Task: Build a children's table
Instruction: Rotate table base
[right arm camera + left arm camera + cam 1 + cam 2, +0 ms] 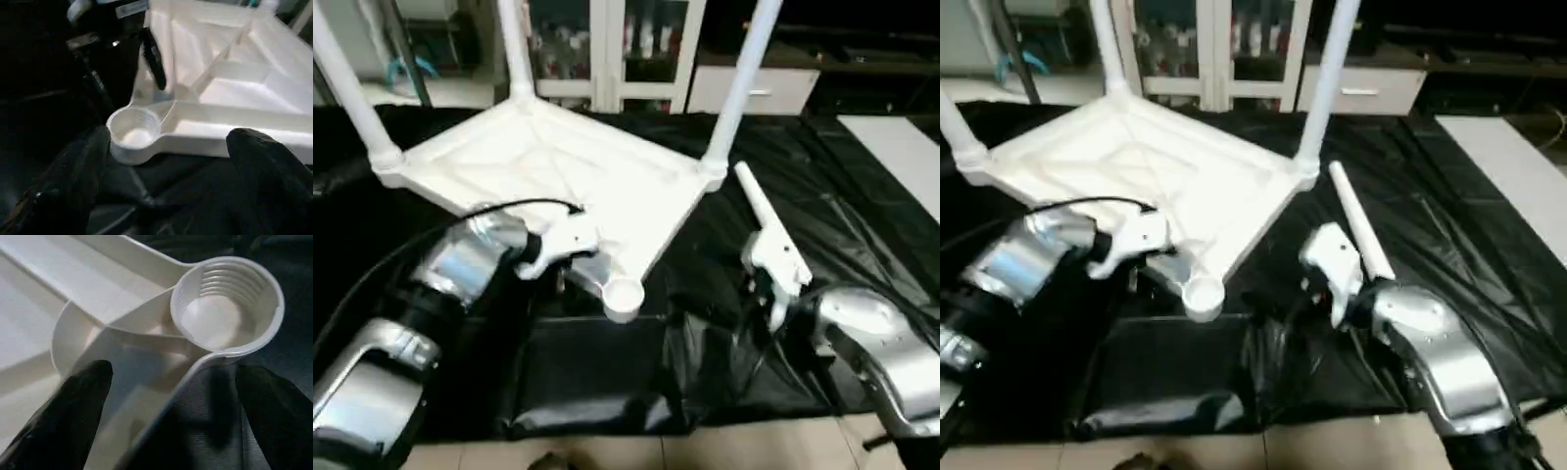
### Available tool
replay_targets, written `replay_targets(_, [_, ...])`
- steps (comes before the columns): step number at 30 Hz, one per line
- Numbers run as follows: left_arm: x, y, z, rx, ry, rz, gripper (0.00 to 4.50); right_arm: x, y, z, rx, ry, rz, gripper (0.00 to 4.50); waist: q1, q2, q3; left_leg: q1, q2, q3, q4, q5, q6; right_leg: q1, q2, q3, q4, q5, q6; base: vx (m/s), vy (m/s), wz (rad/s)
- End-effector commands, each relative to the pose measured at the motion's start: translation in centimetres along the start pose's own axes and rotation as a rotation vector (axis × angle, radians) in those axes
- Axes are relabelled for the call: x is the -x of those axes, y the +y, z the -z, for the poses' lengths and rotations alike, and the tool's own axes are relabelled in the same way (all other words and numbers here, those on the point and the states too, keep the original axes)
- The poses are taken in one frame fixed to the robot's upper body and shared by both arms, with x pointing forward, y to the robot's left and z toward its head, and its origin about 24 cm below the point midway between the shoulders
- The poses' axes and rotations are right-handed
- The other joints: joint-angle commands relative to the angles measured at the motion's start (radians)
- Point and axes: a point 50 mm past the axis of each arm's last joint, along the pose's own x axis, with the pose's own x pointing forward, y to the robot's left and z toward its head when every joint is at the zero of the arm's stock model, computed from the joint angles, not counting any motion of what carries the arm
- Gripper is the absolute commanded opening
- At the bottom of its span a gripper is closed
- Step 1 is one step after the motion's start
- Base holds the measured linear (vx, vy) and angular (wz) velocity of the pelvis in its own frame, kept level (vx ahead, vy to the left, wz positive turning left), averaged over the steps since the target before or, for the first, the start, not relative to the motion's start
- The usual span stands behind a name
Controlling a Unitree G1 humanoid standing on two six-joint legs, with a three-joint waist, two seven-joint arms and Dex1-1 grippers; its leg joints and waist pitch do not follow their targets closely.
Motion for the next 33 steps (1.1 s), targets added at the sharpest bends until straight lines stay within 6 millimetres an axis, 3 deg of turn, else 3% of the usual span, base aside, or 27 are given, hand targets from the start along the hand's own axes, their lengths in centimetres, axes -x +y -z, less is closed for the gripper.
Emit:
replay_targets(1, [-0.2, 0.6, 0.0, -0.069, 0.065, -0.006, 4.48, 0.1, 0.9, -0.3, 0.014, 0.019, -0.067, 4.11, 0.001, 0.017, -0.071, 0.023, 0.063, -0.037, -0.078, -0.292, -0.023, 0.045, -0.075, 0.057, -0.075, -0.251, -0.189, 0.000, 0.000, 0.00])
replay_targets(3, [-0.4, 0.8, 0.2, -0.100, 0.108, -0.015, 4.48, 0.2, 1.4, -0.2, 0.016, 0.035, -0.099, 4.11, 0.003, 0.014, -0.074, 0.022, 0.062, -0.039, -0.076, -0.285, -0.016, 0.048, -0.074, 0.057, -0.073, -0.247, -0.182, 0.000, 0.000, 0.00])
replay_targets(4, [-0.5, 1.2, 0.3, -0.130, 0.144, -0.028, 4.48, 0.3, 2.0, -0.2, 0.010, 0.051, -0.139, 4.11, 0.003, 0.022, -0.075, 0.021, 0.063, -0.040, -0.076, -0.278, -0.011, 0.049, -0.076, 0.057, -0.073, -0.233, -0.184, 0.000, 0.000, 0.00])
replay_targets(5, [-0.5, 1.2, 0.3, -0.130, 0.144, -0.028, 4.48, 0.3, 2.0, -0.2, 0.010, 0.051, -0.142, 4.11, 0.002, 0.018, -0.079, 0.021, 0.064, -0.040, -0.074, -0.263, -0.006, 0.052, -0.076, 0.057, -0.068, -0.207, -0.190, 0.000, 0.000, 0.00])
replay_targets(9, [-0.9, 1.1, 0.7, -0.138, 0.191, 0.015, 4.48, 0.6, 3.2, -0.1, -0.024, 0.073, -0.232, 4.11, 0.004, 0.026, -0.078, 0.019, 0.065, -0.039, -0.072, -0.259, 0.005, 0.051, -0.078, 0.057, -0.069, -0.205, -0.209, 0.000, 0.000, 0.00])
replay_targets(12, [-1.0, 1.1, 1.0, -0.157, 0.216, 0.033, 4.12, 0.7, 3.4, -0.1, -0.024, 0.082, -0.246, 4.11, 0.004, 0.029, -0.077, 0.019, 0.065, -0.039, -0.073, -0.270, 0.004, 0.049, -0.078, 0.056, -0.073, -0.224, -0.209, 0.000, 0.000, 0.00])
replay_targets(14, [-1.2, 1.1, 1.1, -0.176, 0.221, 0.041, 4.12, 0.7, 3.3, -0.1, -0.024, 0.079, -0.236, 4.11, 0.005, 0.028, -0.077, 0.021, 0.066, -0.040, -0.074, -0.283, -0.002, 0.049, -0.079, 0.055, -0.075, -0.243, -0.206, 0.000, 0.000, 0.00])
replay_targets(15, [-1.3, 1.1, 1.2, -0.179, 0.221, 0.043, 4.07, 0.7, 3.4, -0.1, -0.026, 0.081, -0.236, 3.83, 0.004, 0.027, -0.077, 0.020, 0.066, -0.041, -0.074, -0.287, -0.004, 0.049, -0.079, 0.055, -0.075, -0.250, -0.203, 0.000, 0.000, 0.00])
replay_targets(17, [-1.5, 1.0, 1.3, -0.174, 0.218, 0.053, 3.69, 0.7, 3.4, -0.1, -0.031, 0.085, -0.239, 3.70, 0.005, 0.025, -0.077, 0.022, 0.066, -0.040, -0.074, -0.293, -0.006, 0.048, -0.081, 0.056, -0.077, -0.264, -0.200, 0.000, 0.000, 0.00])
replay_targets(19, [-1.6, 1.0, 1.3, -0.173, 0.217, 0.056, 3.69, 0.7, 3.4, -0.1, -0.033, 0.088, -0.241, 3.70, 0.005, 0.024, -0.078, 0.022, 0.067, -0.040, -0.074, -0.284, -0.003, 0.048, -0.081, 0.056, -0.075, -0.254, -0.201, 0.000, 0.000, 0.00])
replay_targets(20, [-1.7, 0.9, 1.3, -0.173, 0.214, 0.060, 3.59, 0.7, 3.5, -0.1, -0.034, 0.088, -0.242, 3.37, 0.005, 0.024, -0.077, 0.021, 0.067, -0.040, -0.074, -0.282, -0.003, 0.048, -0.081, 0.056, -0.074, -0.251, -0.203, 0.000, 0.000, 0.00])
replay_targets(21, [-1.8, 0.9, 1.3, -0.174, 0.207, 0.066, 3.41, 0.7, 3.5, -0.2, -0.036, 0.088, -0.243, 3.31, 0.006, 0.025, -0.078, 0.021, 0.067, -0.040, -0.074, -0.276, 0.000, 0.049, -0.082, 0.056, -0.074, -0.249, -0.206, 0.000, 0.000, 0.00])
replay_targets(25, [-2.1, 0.6, 1.5, -0.188, 0.209, 0.086, 3.19, 0.7, 3.5, -0.1, -0.029, 0.098, -0.241, 3.22, 0.008, 0.019, -0.078, 0.021, 0.066, -0.038, -0.072, -0.267, 0.007, 0.047, -0.082, 0.056, -0.076, -0.258, -0.201, 0.000, 0.000, 0.00])
replay_targets(33, [-2.5, 0.0, 2.5, -0.133, 0.251, 0.120, 2.49, 0.7, 3.3, 0.1, -0.016, 0.115, -0.226, 3.22, 0.014, 0.020, -0.076, 0.023, 0.068, -0.041, -0.075, -0.285, 0.000, 0.045, -0.085, 0.056, -0.081, -0.319, -0.178, 0.000, 0.000, 0.00])
